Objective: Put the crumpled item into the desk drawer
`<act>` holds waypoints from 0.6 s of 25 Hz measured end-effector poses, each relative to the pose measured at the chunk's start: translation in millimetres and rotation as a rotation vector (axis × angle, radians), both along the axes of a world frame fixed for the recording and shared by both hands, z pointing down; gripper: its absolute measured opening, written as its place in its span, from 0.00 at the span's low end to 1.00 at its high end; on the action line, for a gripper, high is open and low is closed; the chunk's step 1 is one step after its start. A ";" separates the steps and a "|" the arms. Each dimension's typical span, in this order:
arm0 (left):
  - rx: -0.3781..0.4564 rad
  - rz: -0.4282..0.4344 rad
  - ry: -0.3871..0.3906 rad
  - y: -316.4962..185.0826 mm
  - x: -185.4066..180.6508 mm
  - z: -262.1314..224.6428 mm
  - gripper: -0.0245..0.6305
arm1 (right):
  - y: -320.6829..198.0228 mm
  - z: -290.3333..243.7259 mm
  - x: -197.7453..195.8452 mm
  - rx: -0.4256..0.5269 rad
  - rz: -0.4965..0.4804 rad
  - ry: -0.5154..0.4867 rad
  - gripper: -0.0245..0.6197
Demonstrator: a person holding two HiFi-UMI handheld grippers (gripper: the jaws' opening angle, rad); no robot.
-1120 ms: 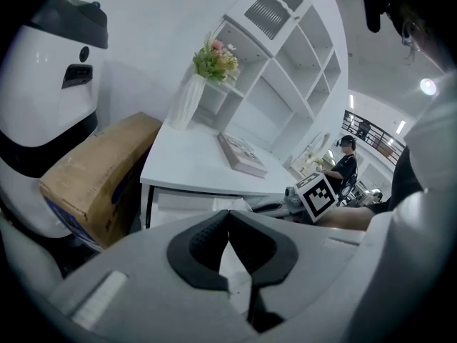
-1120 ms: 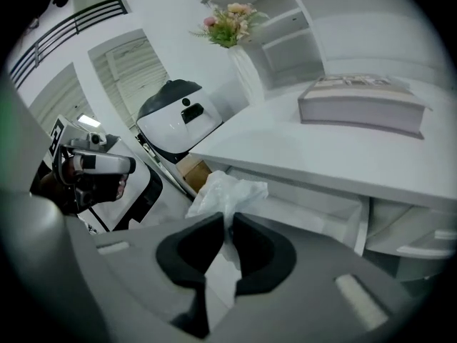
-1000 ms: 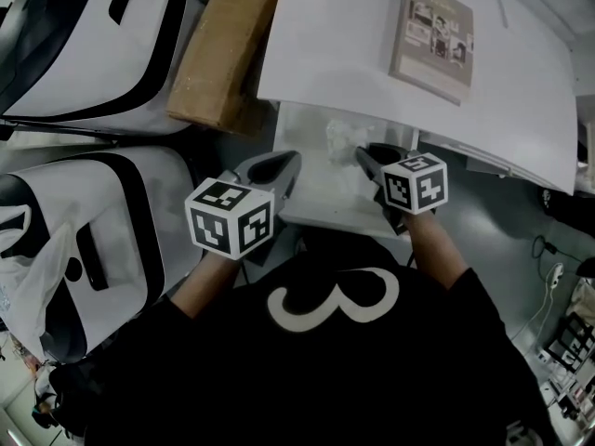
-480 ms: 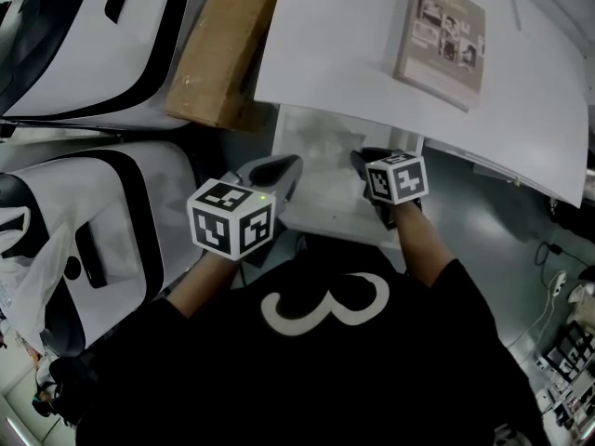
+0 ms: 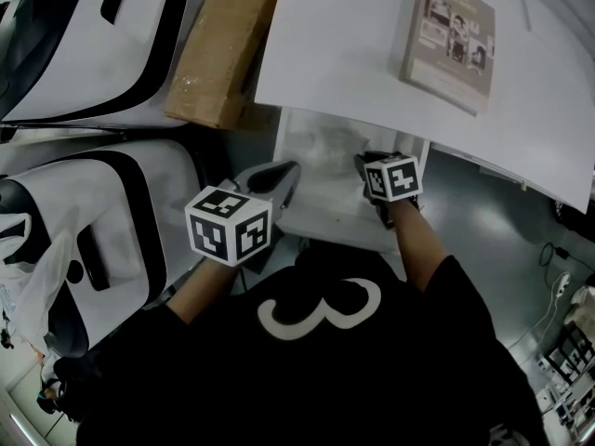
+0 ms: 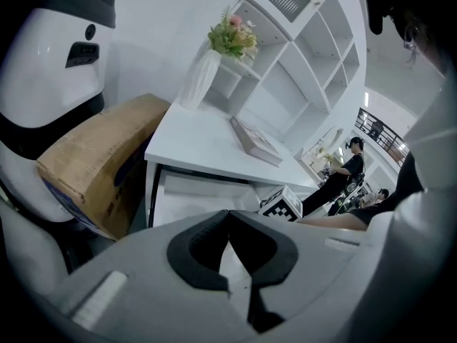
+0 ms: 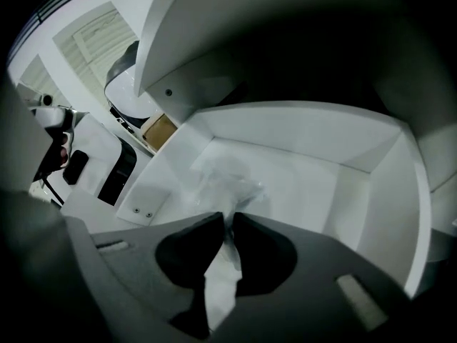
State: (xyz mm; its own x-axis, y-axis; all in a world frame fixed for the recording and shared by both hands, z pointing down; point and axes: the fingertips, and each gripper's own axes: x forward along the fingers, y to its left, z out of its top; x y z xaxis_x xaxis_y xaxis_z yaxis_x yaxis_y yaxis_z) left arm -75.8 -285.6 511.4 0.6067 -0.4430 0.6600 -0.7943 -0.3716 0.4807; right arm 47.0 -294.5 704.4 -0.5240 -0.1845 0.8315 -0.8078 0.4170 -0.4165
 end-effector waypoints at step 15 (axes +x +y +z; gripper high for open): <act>-0.021 0.011 0.021 2.1 -10.8 6.2 0.05 | 7.8 22.2 3.0 -0.035 0.001 0.056 0.21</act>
State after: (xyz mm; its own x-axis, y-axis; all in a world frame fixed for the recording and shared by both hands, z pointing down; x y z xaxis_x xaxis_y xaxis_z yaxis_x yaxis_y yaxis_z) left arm -86.6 -283.4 517.6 0.6255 -0.4221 0.6562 -0.7796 -0.3700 0.5052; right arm 50.0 -286.7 726.7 -0.4759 -0.1554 0.8657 -0.8308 0.4024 -0.3845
